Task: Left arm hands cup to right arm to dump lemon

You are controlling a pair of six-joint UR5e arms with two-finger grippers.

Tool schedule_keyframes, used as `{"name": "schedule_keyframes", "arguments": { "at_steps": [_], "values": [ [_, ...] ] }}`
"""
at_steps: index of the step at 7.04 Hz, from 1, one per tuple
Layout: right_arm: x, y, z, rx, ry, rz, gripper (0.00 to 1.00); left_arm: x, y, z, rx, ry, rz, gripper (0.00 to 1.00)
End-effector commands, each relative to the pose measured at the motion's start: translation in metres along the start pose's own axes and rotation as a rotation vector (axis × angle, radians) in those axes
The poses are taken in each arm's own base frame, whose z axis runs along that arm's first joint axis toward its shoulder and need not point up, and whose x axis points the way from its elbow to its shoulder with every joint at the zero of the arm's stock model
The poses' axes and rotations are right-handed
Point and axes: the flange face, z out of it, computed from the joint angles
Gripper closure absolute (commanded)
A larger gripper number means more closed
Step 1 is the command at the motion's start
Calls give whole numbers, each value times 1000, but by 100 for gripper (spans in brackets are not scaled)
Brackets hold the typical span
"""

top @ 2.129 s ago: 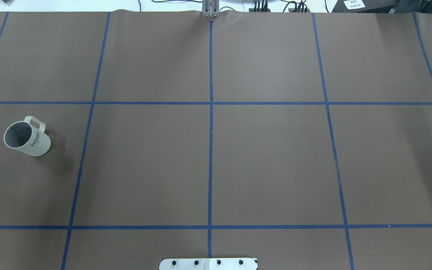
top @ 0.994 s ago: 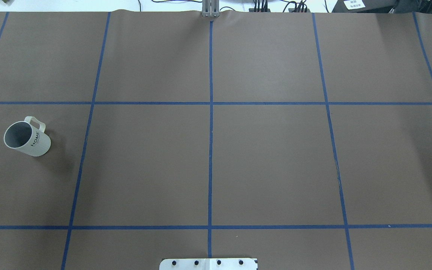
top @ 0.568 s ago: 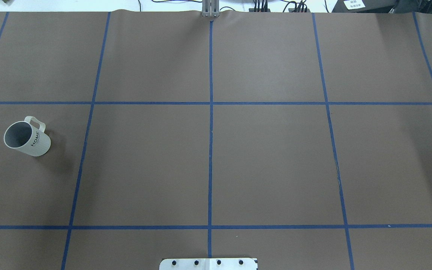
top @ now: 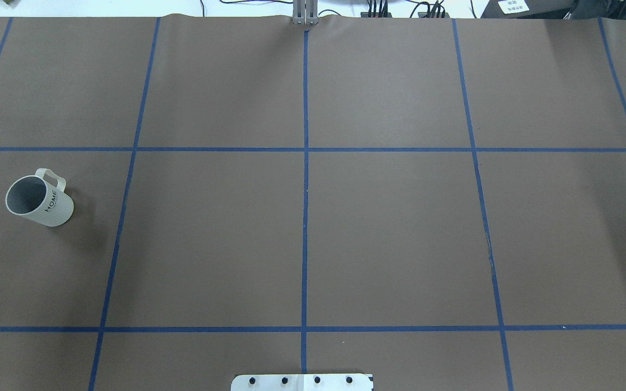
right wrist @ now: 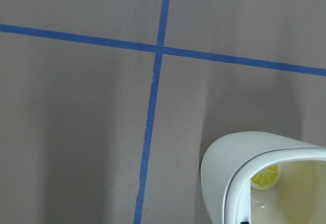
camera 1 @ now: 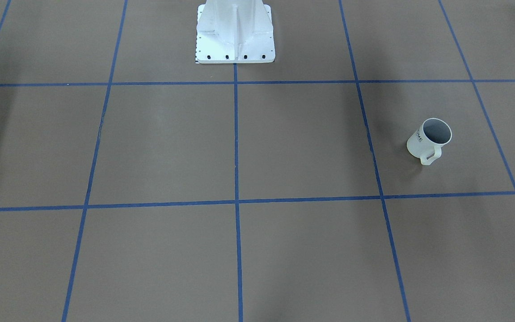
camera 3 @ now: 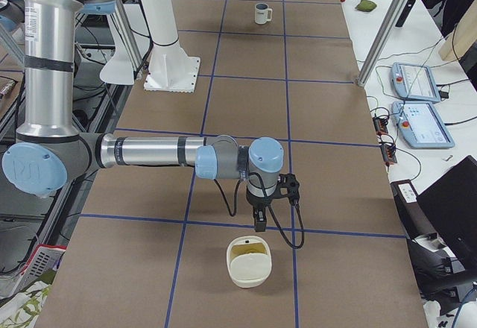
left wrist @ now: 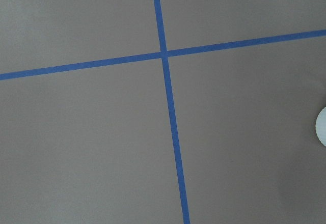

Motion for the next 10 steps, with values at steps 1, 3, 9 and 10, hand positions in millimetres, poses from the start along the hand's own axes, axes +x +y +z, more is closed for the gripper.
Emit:
{"name": "schedule_keyframes", "arguments": {
  "at_steps": [1, 3, 9, 10],
  "values": [
    [-1, 0, 0, 0, 0, -2, 0, 0, 0, 0, 0, 0, 0, 0],
    [-1, 0, 1, -2, 0, -2, 0, 0, 0, 1, -2, 0, 1, 0],
    [0, 0, 2, 8, 0, -10, 0, 0, 0, 0, 1, -2, 1, 0],
    [0, 0, 2, 8, 0, -10, 0, 0, 0, 0, 1, -2, 1, 0]
  ]
}}
